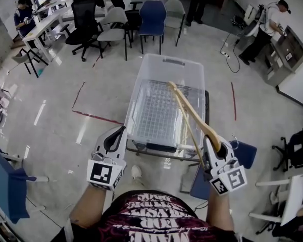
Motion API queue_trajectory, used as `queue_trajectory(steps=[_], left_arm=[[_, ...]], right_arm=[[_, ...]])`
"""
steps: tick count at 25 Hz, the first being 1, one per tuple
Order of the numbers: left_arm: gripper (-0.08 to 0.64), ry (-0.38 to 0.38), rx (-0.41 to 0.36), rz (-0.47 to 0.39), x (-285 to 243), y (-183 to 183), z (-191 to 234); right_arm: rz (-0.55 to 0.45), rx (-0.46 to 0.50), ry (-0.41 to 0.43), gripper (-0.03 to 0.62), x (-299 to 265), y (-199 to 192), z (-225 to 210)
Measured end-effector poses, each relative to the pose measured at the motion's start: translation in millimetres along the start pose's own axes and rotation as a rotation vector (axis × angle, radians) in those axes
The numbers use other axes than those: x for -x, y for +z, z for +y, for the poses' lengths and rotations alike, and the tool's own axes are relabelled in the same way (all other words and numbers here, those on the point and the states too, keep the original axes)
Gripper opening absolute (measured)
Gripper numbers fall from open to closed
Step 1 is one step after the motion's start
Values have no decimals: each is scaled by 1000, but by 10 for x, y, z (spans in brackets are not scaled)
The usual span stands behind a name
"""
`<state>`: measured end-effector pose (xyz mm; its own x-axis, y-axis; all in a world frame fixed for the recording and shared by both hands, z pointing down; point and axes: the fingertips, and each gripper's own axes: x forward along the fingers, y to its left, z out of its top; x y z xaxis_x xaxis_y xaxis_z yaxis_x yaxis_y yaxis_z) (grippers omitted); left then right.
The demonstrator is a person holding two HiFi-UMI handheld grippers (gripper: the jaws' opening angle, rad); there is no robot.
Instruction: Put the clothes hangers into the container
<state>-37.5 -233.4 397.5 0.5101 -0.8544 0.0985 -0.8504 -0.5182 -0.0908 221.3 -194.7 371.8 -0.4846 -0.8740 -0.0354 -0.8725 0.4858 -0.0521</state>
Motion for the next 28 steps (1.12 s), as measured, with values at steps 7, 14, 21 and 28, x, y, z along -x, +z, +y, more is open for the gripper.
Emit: queue_trajectory(steps=[7,14,21,28], left_arm=[[6,-56,-4,-19,-347,32,331],[6,-123,-17,-42,-695,103,664],[6,-179,2,-46,-872,47,795],[7,-209,28,-30,-1069,-3,695]], right_arm=[[1,5,-37,58,-406,51,-14],[-2,-7,-97,58,-767,16,-37],[-6,-1,-120,58,-949,34,73],[21,-43,-126,58,-970,-30,-83]])
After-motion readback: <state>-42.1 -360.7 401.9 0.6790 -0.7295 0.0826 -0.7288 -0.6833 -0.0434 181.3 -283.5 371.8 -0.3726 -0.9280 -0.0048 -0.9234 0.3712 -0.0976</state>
